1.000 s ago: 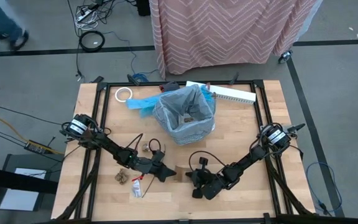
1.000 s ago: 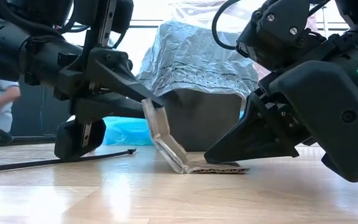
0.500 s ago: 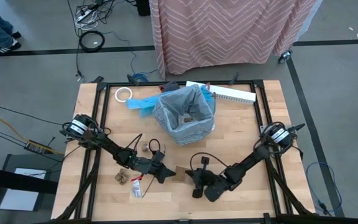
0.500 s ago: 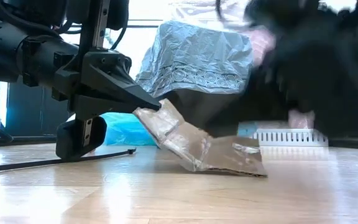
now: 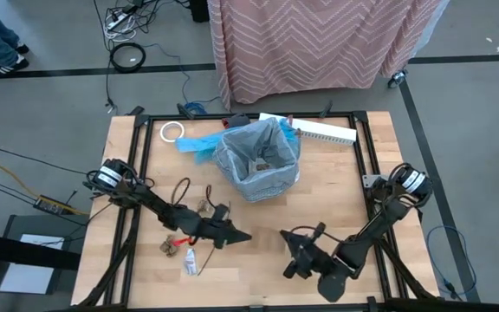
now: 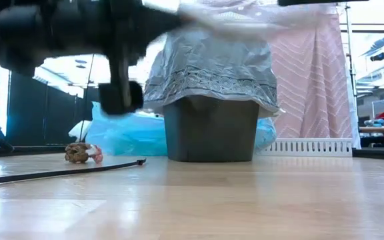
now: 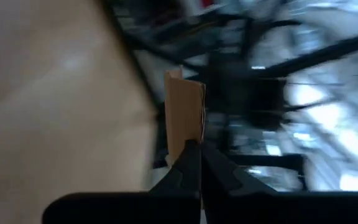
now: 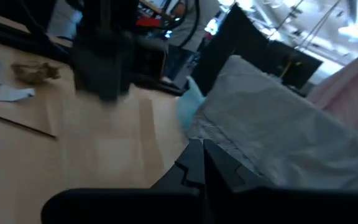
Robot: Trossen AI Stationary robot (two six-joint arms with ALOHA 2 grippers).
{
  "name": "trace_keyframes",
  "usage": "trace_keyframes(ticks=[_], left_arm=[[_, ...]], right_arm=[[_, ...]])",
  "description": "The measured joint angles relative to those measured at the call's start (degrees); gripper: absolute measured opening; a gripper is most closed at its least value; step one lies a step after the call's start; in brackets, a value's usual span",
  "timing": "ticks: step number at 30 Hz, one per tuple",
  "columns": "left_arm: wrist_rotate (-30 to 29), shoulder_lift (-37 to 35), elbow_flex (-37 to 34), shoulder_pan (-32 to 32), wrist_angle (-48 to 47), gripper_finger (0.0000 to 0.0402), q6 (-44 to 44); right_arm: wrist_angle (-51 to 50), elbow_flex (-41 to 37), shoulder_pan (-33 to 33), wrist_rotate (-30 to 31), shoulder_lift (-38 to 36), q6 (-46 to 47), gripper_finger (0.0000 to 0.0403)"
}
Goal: Place trash/remove bag and relplace
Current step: Put the cardboard piece inside the black trash bin
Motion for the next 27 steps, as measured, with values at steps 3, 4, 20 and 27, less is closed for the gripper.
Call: trace_keyframes(ticks=[3, 4, 20, 27], left_arm=[[0.6, 0.0, 0.0, -0.1, 10.1, 0.0, 2.2], [0.5, -0.1, 0.1, 0.1, 13.4, 0.0, 2.9], [2.3, -25.1, 0.2, 8.6, -2.0, 0.0, 27.9], [-2.4, -38.6, 4.8, 17.5, -33.6, 0.0, 49.9]], right_arm=[[-0.2, 0.0, 0.8, 2.4, 0.0, -0.4, 0.0], [-0.2, 0.0, 0.9, 2.6, 0.0, -0.2, 0.0], [-0.8, 0.0, 0.9, 2.2, 0.0, 2.2, 0.0], [-1.2, 0.0, 0.6, -0.6, 0.0, 3.8, 0.0]])
